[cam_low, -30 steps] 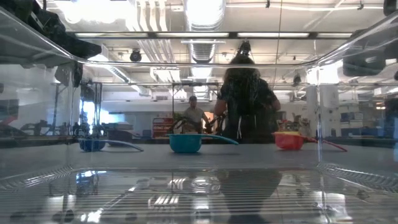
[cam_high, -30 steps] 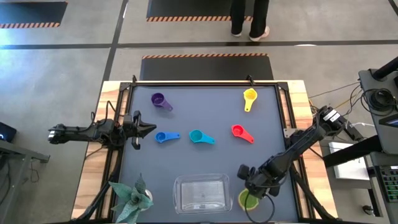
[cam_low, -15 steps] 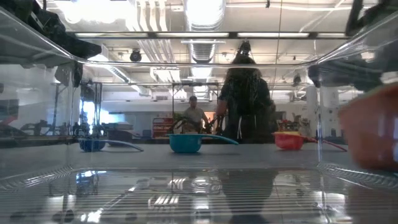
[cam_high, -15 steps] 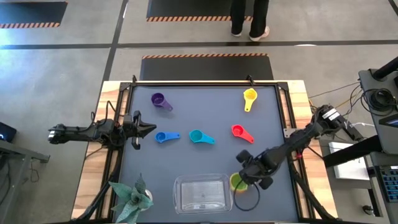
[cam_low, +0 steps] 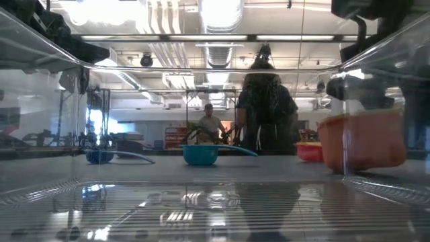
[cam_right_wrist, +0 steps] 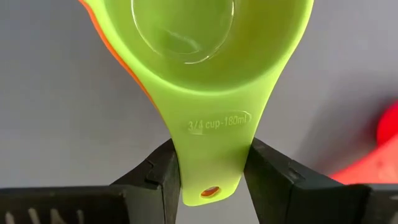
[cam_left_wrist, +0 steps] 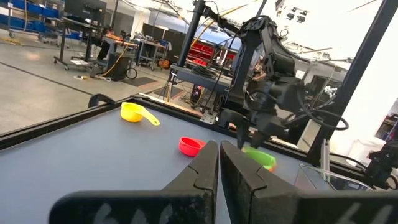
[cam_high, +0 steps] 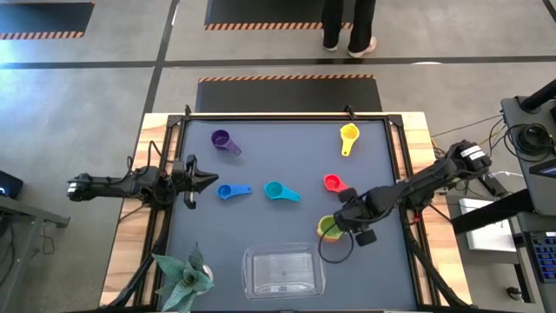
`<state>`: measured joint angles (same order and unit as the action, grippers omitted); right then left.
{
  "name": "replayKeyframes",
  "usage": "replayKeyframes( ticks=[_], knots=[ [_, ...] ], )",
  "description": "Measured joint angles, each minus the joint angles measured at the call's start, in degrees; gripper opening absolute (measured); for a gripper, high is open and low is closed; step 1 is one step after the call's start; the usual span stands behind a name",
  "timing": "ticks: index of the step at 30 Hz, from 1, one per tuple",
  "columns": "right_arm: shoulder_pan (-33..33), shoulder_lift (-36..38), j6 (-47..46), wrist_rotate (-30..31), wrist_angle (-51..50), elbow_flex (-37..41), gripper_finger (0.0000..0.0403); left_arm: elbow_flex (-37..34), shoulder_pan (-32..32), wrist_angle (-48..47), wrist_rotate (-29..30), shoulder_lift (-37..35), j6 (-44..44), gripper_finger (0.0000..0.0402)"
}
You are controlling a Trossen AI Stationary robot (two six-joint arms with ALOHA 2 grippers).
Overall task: Nest measuring cups in basket
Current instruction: Stack the green measuring cup on top of the orange measuring cup
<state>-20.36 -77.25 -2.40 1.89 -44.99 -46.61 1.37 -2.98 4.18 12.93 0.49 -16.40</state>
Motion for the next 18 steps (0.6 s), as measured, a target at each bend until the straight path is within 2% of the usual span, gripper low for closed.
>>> replayKeyframes(
  ticks=[4,12,18],
  knots=[
    [0.4,3.1,-4.3,1.7,-0.8,2.5,0.0138,0.0,0.0,0.0,0.0,0.0,0.0,0.0000],
    [0.4,7.9,-6.1,2.6,-1.2,3.5,0.0139,0.0,0.0,0.0,0.0,0.0,0.0,0.0000],
    [0.4,11.0,-7.4,1.6,-0.9,3.5,0.0173,0.0,0.0,0.0,0.0,0.0,0.0,0.0000]
  ],
)
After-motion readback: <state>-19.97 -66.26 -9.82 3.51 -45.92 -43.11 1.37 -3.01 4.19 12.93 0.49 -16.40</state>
